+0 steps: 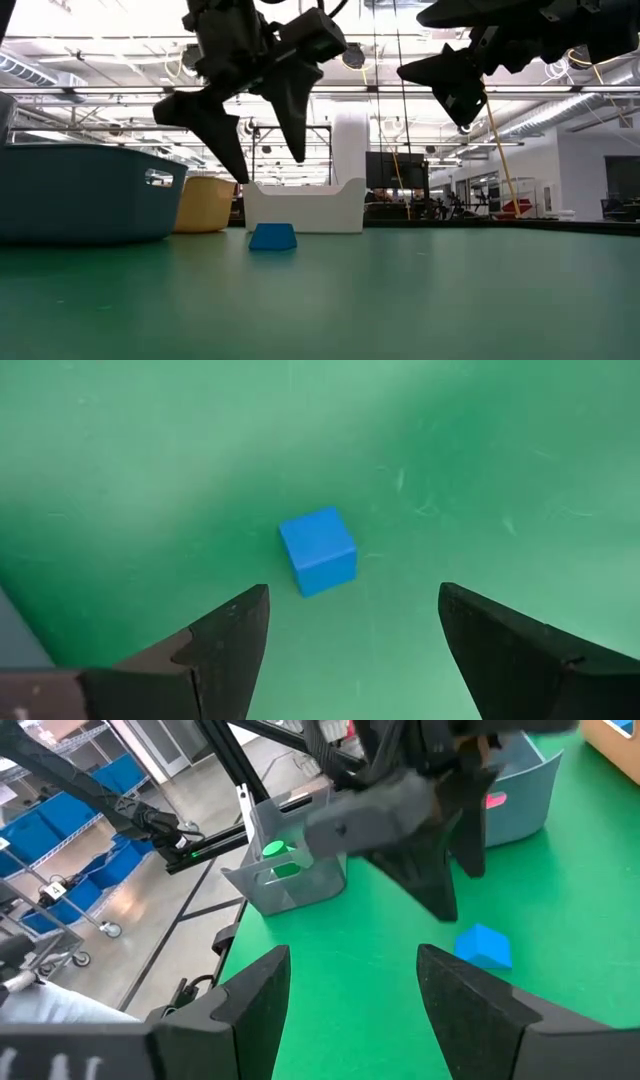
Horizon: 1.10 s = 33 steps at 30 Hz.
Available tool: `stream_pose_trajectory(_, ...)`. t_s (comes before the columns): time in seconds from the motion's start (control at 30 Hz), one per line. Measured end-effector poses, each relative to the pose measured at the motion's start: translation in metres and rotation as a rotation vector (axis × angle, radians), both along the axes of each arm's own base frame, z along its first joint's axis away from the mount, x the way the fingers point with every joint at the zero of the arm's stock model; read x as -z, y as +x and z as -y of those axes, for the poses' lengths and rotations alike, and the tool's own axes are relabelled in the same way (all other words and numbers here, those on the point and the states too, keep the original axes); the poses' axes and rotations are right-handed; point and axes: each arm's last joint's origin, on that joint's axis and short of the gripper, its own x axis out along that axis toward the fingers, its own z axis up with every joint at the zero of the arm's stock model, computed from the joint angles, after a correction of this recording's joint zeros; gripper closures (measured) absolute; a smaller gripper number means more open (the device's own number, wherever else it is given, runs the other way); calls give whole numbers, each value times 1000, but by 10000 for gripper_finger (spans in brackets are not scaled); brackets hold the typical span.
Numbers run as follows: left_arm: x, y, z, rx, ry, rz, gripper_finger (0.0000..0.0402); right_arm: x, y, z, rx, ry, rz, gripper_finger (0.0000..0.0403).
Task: Sort & place blocks by color
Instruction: Put the blue block into the yellow bin
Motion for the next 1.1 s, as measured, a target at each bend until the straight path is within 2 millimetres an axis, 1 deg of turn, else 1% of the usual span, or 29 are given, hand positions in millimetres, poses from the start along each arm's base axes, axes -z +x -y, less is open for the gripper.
stream_pose_trajectory(0.13,6,5,2,8,3,-4,112,0,0,0,0,-1,-2,193)
stream_pose_trajectory(0.3,23,11,8,17,15,-20,112,0,0,0,0,0,0,193)
stream_pose_trajectory(0.5,38,15,15,27,37,-29,112,0,0,0,0,0,1,193)
stream_pose_trajectory(0.73,39,13,13,5,142,-30,112,0,0,0,0,0,0,193)
stream_pose_trajectory(0.9,39,13,14,8,144,-23,112,0,0,0,0,0,0,193)
stream_pose_trajectory(1.1,53,15,22,25,140,-44,112,0,0,0,0,0,0,193)
